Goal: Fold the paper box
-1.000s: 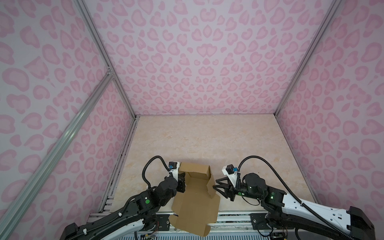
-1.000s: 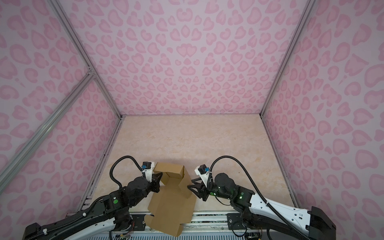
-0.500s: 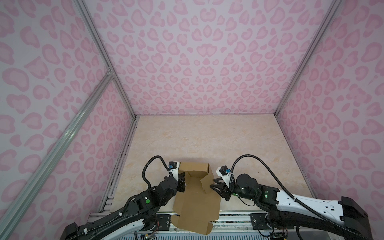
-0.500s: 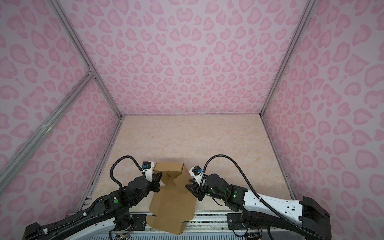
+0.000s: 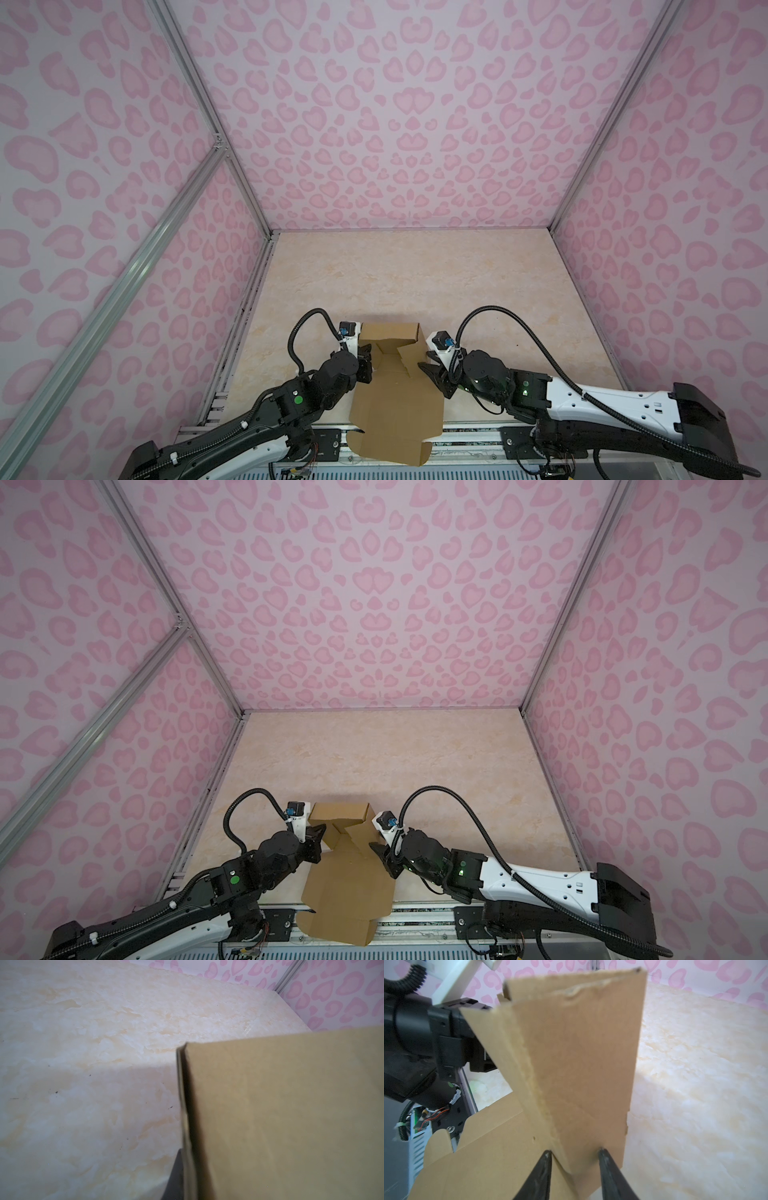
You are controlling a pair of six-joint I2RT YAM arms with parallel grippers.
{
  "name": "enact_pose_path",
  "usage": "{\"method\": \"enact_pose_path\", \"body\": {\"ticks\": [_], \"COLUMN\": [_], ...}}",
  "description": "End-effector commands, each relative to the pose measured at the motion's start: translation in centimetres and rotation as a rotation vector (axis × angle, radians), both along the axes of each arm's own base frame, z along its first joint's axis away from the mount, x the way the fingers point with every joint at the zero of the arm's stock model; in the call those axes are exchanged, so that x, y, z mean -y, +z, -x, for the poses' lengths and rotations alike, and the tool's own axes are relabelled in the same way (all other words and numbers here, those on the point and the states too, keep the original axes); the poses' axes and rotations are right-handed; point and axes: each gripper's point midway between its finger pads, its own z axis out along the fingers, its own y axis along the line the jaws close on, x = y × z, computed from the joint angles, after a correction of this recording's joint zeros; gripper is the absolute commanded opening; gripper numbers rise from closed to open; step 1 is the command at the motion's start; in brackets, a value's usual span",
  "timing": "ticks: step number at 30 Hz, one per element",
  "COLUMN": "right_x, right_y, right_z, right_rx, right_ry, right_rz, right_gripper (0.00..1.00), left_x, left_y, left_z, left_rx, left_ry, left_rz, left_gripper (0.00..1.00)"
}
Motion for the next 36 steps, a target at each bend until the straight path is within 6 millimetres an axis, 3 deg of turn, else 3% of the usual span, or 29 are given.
{"method": "enact_pose_path", "body": {"ticks": [1, 6, 18, 25, 36], "right_x": [0.9, 1.8, 1.1, 1.4, 2.6], "right_y": [0.6, 0.6, 2.3, 2.3, 2.0], "right_z": [-1.6, -2.8, -3.8, -4.5, -6.0], "right_rx": [0.057, 0.077, 0.111, 0.123, 0.132], "right_ry": [-0.102, -0.190, -0.221, -0.271, -0.412], "right_rz": [0.018, 0.056, 0.016, 0.026, 0.102], "right_gripper": [0.38, 0.35, 0.34, 0.24, 0.22], "left_x": [0.8, 0.7, 1.0, 1.3, 1.5], "left_y": [0.7, 0.4, 0.3, 0.7, 0.4], "left_z": [0.0, 0.0, 0.2, 0.4, 0.5], "left_rx": [-0.009, -0.028, -0.049, -0.053, -0.093], "left_ry": [-0.018, -0.004, 0.008, 0.013, 0.045], "left_rz": [0.039, 0.033, 0.034, 0.024, 0.017], "left_gripper": [0.04, 0.04, 0.04, 0.04, 0.03]}}
